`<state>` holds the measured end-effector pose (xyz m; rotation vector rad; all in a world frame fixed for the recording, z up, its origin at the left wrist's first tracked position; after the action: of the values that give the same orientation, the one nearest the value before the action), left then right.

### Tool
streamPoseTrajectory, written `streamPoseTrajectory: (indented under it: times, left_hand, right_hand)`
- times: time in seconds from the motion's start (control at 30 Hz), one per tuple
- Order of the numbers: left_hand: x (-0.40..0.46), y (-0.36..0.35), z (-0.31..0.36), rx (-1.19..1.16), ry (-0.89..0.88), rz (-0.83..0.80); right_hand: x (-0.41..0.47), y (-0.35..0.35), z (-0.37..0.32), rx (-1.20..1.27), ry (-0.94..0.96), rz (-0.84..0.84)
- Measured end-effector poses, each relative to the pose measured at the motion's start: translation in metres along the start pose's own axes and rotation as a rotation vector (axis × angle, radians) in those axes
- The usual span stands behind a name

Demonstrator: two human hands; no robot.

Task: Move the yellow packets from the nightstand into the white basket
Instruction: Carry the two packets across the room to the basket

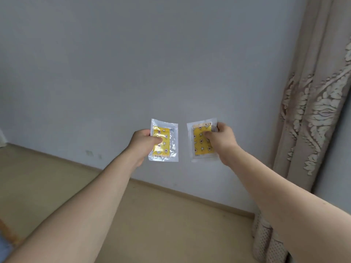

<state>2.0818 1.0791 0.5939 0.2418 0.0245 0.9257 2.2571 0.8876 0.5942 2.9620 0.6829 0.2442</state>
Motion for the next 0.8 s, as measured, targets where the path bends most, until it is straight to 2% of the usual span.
streamPoseTrajectory:
  times: [0.27, 0.5, 0.63, 0.8]
  left_hand:
    - [0.150, 0.073, -0.049, -0.014, 0.040, 0.195]
    - [0.279, 0.179, -0.062, -0.020, 0.035, 0.355]
    - [0.326, 0.243, -0.077, -0.044, 0.076, 0.496]
    - [0.383, 0.306, -0.109, -0.037, 0.116, 0.592]
  right_hand:
    - [0.136, -0.168, 0.021, 0.014, -0.004, -0.223]
    - [0.245, -0.324, -0.007, 0.037, 0.017, -0.388]
    - [0.287, -0.413, -0.017, 0.091, 0.007, -0.496]
    - [0.317, -0.541, -0.017, 0.167, -0.020, -0.672]
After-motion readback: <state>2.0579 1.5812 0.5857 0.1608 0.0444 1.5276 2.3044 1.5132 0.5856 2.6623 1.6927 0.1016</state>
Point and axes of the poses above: each hand's wrist, its own x-axis towards the middle knuckle, its own y-axis out of the back of the hand, z = x × y, the point moved 10 cm from there along x, towards the middle knuckle, and after that the axes turned 2 degrees about z, right-handed, at the moved point
